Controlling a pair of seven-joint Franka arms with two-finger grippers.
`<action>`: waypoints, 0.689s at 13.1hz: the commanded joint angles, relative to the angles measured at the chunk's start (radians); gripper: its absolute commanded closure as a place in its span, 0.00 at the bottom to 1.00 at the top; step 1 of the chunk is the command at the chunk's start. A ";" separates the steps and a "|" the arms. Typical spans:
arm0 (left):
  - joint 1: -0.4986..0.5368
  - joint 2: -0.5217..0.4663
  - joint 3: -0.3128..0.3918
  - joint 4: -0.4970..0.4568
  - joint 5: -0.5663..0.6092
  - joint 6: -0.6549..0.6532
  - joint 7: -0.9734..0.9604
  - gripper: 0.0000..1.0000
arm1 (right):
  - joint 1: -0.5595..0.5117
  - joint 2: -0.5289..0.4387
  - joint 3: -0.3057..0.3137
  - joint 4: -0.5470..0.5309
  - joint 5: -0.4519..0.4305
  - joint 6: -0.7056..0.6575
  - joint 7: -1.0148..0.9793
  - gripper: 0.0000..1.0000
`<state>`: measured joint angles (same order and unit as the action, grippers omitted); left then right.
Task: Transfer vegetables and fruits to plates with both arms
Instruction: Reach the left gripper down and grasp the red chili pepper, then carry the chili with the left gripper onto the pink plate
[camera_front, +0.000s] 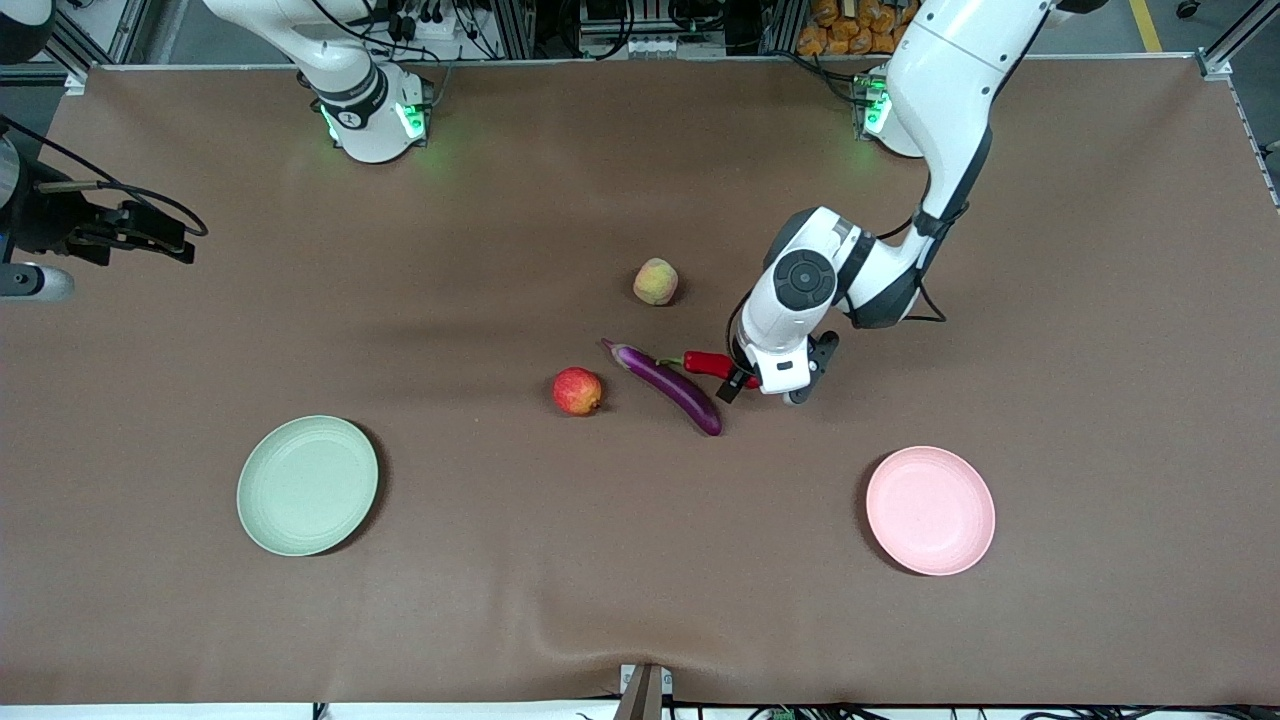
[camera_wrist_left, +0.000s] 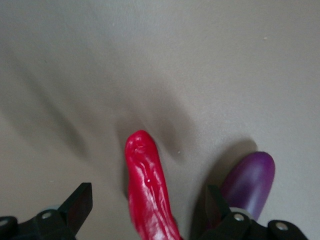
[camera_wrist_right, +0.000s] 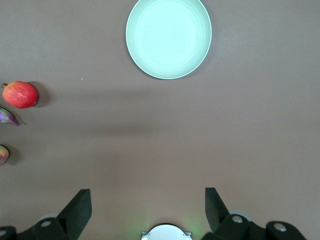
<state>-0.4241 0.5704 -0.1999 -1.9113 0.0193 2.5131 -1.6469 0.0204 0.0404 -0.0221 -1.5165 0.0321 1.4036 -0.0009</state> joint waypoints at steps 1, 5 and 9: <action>-0.013 0.025 0.010 -0.002 -0.006 0.043 -0.036 0.00 | 0.001 -0.004 0.001 -0.002 -0.001 0.006 -0.002 0.00; -0.016 0.049 0.008 0.012 -0.006 0.047 -0.030 0.94 | 0.001 -0.004 0.001 -0.008 -0.001 0.000 -0.002 0.00; -0.006 0.036 0.010 0.012 -0.004 0.043 0.030 1.00 | -0.013 -0.010 -0.001 -0.041 -0.001 0.002 -0.004 0.00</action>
<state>-0.4285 0.6143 -0.1992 -1.9054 0.0194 2.5504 -1.6498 0.0198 0.0420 -0.0232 -1.5414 0.0316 1.4024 -0.0009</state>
